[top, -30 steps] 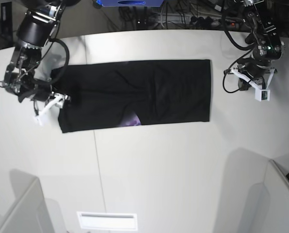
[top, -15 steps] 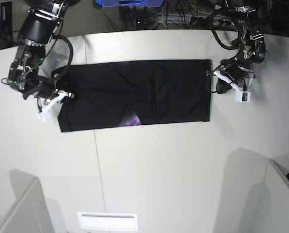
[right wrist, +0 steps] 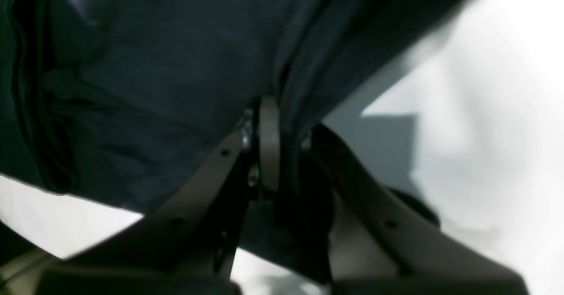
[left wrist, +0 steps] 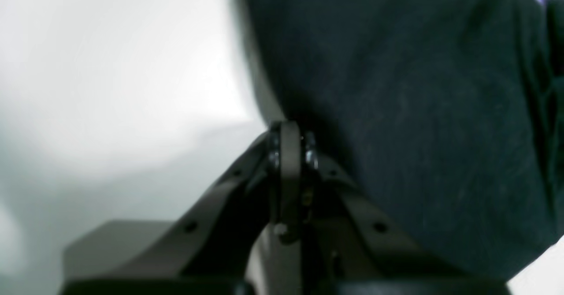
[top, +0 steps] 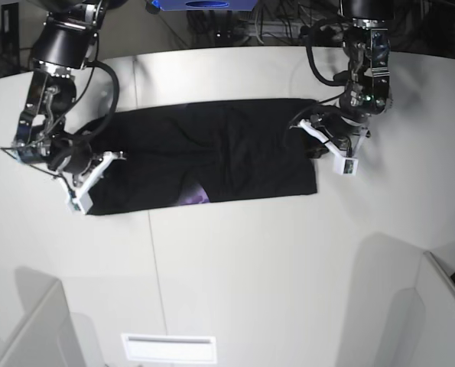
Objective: Fold the T-shirt properly
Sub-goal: 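Grasp the strip end with the right gripper and fold it toward the left gripper, then press the folded end flat with the right gripper beside the left gripper, then release the right gripper and grasp the shirt with the left gripper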
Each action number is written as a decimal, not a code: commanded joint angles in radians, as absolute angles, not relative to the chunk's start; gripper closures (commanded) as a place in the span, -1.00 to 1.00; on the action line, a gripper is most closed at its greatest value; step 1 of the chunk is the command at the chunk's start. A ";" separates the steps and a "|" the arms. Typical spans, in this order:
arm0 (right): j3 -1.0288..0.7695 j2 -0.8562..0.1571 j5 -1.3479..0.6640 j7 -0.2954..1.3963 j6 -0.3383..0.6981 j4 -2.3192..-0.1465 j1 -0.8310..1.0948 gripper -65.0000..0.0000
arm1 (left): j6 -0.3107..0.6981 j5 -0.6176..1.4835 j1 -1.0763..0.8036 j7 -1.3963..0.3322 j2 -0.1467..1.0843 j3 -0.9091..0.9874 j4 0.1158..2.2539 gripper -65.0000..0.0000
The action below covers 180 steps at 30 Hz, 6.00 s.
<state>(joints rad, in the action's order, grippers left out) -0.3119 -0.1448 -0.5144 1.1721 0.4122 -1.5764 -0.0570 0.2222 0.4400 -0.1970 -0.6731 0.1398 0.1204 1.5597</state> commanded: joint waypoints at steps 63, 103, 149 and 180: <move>0.484 0.117 -0.526 0.914 0.056 -1.687 -0.061 1.00 | 0.213 0.421 -0.262 -0.716 0.226 0.131 1.635 1.00; 0.572 0.134 -0.527 0.776 0.007 -1.498 -0.108 -0.05 | 0.278 0.426 -0.443 -0.713 0.209 0.601 1.759 1.00; 0.321 -0.016 -0.613 0.779 -0.005 -1.707 -0.042 1.00 | 0.278 0.958 -0.392 -0.716 0.133 0.496 1.790 -1.00; 0.061 -0.074 -0.615 0.776 -0.005 -1.825 0.079 1.00 | 0.274 0.759 -0.191 -0.776 0.099 0.243 1.483 1.00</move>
<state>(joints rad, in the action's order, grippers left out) 0.0628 -0.0727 -0.6037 0.7959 -0.0113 -1.8061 0.0895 0.2855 0.7834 -0.1921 -0.7475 0.0895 0.2436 1.4776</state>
